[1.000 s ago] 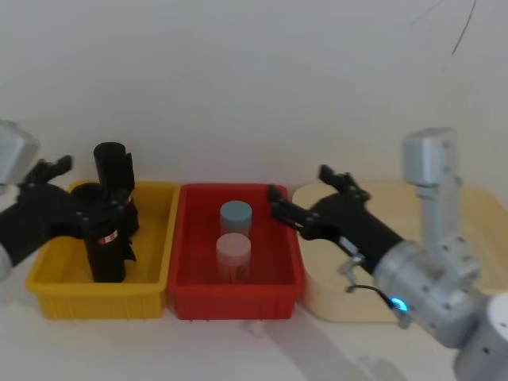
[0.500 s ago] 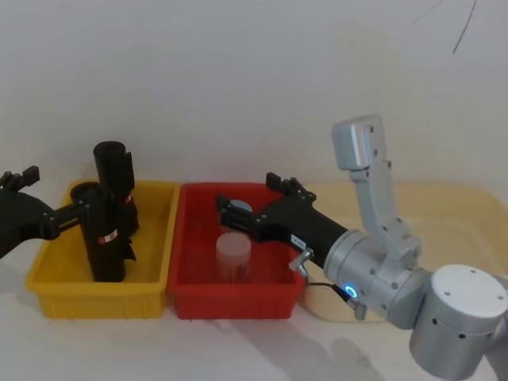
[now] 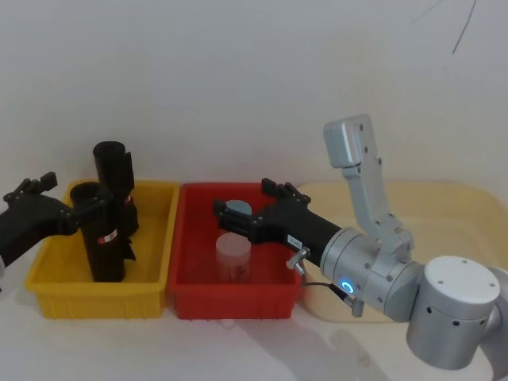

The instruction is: Pick up the garbage bag with the one hand and transfer it to the other hand.

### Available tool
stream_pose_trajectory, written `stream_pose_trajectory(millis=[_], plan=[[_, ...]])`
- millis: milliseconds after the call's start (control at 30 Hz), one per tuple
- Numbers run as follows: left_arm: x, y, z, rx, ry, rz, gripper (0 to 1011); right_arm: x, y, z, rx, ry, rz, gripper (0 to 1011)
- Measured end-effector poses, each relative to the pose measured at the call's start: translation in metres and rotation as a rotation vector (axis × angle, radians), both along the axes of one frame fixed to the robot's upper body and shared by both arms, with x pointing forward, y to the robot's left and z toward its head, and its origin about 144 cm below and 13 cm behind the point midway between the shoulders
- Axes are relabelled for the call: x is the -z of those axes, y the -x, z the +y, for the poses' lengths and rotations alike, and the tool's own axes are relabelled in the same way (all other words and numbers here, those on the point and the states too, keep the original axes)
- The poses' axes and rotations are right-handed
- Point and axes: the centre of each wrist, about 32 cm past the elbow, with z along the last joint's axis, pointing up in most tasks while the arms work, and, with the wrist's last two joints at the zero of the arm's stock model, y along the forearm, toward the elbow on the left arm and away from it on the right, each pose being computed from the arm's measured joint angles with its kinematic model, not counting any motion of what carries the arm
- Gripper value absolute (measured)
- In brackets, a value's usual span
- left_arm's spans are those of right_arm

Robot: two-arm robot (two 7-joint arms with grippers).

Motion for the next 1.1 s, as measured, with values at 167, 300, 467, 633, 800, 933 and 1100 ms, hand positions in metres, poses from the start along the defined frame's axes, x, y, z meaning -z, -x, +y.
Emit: stream_pose_trajectory(millis=[167, 300, 467, 633, 800, 933, 1100], plan=[[0.004, -0.009, -0.004, -0.002, 0.019, 0.024, 1002, 0.003, -0.003, -0.002, -0.002, 0.004, 0.016, 1004], [0.006, -0.014, -0.006, -0.003, 0.022, 0.042, 1001, 0.005, -0.005, -0.004, -0.002, 0.009, 0.025, 1004], [0.009, -0.021, -0.008, -0.004, 0.019, 0.068, 1002, 0.009, -0.007, -0.008, 0.001, 0.021, 0.038, 1004], [0.014, -0.030, -0.010, 0.003, 0.012, 0.093, 1001, 0.014, -0.010, -0.014, 0.010, 0.035, 0.052, 1004], [0.017, -0.037, -0.012, 0.015, 0.008, 0.108, 1002, 0.017, -0.013, -0.018, 0.015, 0.044, 0.060, 1004], [0.018, -0.041, -0.013, 0.021, 0.005, 0.116, 1001, 0.019, -0.015, -0.020, 0.014, 0.048, 0.063, 1004], [0.019, -0.044, -0.014, 0.026, 0.003, 0.123, 1002, 0.022, -0.018, -0.021, 0.005, 0.059, 0.068, 1004]])
